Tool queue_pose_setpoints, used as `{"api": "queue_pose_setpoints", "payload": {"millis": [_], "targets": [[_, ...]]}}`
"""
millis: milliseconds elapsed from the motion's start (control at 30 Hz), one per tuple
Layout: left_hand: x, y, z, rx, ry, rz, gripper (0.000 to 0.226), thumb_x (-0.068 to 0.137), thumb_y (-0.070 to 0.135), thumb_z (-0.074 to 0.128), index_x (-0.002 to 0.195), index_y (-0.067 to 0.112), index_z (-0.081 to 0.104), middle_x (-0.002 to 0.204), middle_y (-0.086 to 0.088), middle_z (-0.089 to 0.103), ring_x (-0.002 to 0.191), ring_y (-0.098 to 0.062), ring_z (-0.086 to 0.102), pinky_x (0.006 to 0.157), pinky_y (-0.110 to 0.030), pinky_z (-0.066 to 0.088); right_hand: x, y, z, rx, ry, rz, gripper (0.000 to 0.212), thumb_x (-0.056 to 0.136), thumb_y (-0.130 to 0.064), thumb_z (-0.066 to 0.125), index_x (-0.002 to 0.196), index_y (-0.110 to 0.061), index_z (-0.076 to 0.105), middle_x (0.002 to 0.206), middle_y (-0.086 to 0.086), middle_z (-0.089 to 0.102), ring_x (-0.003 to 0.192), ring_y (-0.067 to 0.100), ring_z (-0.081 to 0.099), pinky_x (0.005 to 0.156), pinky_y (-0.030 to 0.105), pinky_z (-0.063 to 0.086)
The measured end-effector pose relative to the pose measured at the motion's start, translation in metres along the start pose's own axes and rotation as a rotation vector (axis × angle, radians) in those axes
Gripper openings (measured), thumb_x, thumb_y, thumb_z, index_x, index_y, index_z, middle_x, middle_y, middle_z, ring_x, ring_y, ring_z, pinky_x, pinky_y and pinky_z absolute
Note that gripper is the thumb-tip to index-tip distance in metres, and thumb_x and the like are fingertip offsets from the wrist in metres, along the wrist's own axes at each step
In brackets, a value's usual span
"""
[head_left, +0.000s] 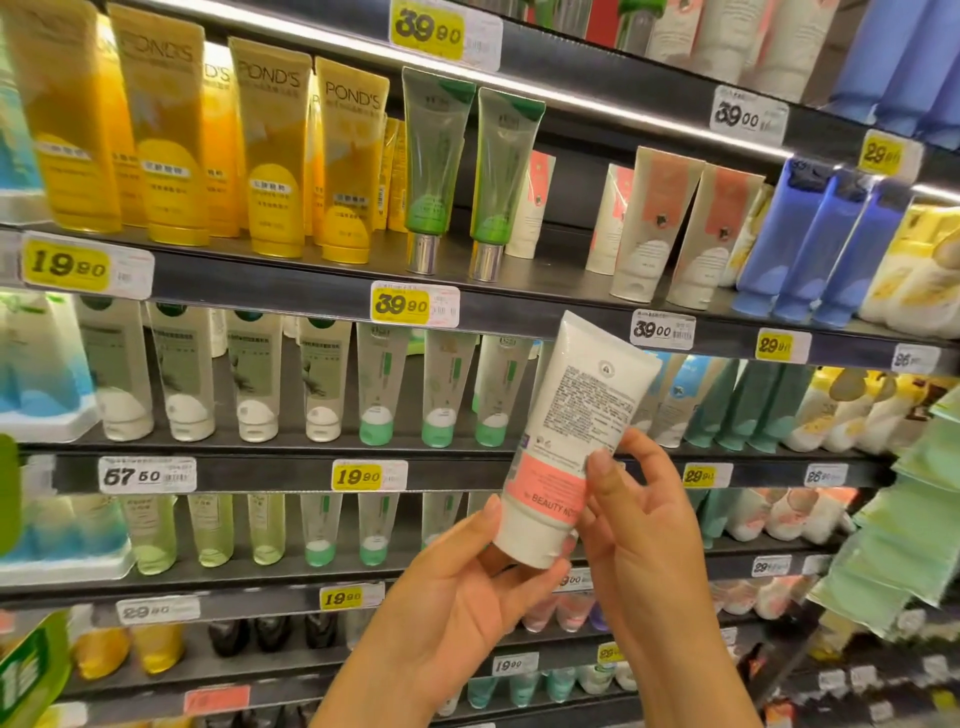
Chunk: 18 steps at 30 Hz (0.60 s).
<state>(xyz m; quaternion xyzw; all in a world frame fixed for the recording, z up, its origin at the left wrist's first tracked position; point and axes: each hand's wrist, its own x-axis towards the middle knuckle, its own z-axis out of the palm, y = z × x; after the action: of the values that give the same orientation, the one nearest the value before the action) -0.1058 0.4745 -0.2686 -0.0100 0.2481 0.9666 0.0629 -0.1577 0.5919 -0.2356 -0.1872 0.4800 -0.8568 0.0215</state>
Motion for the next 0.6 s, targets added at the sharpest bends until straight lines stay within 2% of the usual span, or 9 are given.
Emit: {"api": "queue_pose_setpoints", "payload": {"millis": [100,233,333,467,600], "targets": [[0.0,0.002,-0.001,-0.003,0.024,0.048,0.038,0.075,0.013,0.06,0.107,-0.007,0.066,0.113,-0.03,0.063,0.098,-0.038,0.066,0.076,-0.046,0.058,0.002,0.001,-0.001,-0.06,-0.018,-0.003,0.042,0.074,-0.022,0.062,0.114,-0.013,0.052,0.103,0.005,0.073,0.094,0.016,0.069,0.075,0.024,0.056],[0.002,0.003,-0.001,0.059,0.051,0.131,0.045,0.073,0.004,0.058,0.117,-0.006,0.054,0.114,-0.026,0.065,0.098,-0.033,0.067,0.087,-0.047,0.052,0.003,0.004,0.002,-0.157,-0.037,0.002,0.048,0.068,-0.031,0.067,0.113,-0.017,0.059,0.102,-0.002,0.072,0.096,0.012,0.068,0.078,0.022,0.055],[0.004,0.002,-0.002,0.128,0.071,0.183,0.045,0.068,-0.005,0.061,0.112,-0.002,0.055,0.112,-0.023,0.066,0.101,-0.034,0.065,0.085,-0.042,0.053,0.001,0.003,0.001,-0.213,-0.057,0.04,0.058,0.06,-0.04,0.07,0.111,-0.014,0.059,0.093,-0.004,0.073,0.09,0.01,0.068,0.073,0.021,0.055],[0.006,-0.001,-0.006,0.172,0.053,0.156,0.045,0.067,-0.008,0.066,0.11,0.0,0.059,0.108,-0.021,0.069,0.093,-0.03,0.069,0.079,-0.037,0.058,0.001,0.001,-0.005,-0.245,-0.019,0.035,0.056,0.057,-0.039,0.072,0.104,-0.01,0.063,0.087,-0.001,0.074,0.083,0.011,0.069,0.069,0.022,0.055],[0.003,-0.001,-0.003,0.155,-0.012,0.052,0.062,0.056,0.008,0.086,0.114,-0.002,0.064,0.116,-0.025,0.064,0.1,-0.034,0.065,0.086,-0.039,0.055,0.0,0.005,-0.009,-0.207,0.02,0.05,0.052,0.059,-0.036,0.073,0.104,-0.01,0.067,0.096,0.006,0.072,0.091,0.02,0.067,0.077,0.032,0.054]]}}
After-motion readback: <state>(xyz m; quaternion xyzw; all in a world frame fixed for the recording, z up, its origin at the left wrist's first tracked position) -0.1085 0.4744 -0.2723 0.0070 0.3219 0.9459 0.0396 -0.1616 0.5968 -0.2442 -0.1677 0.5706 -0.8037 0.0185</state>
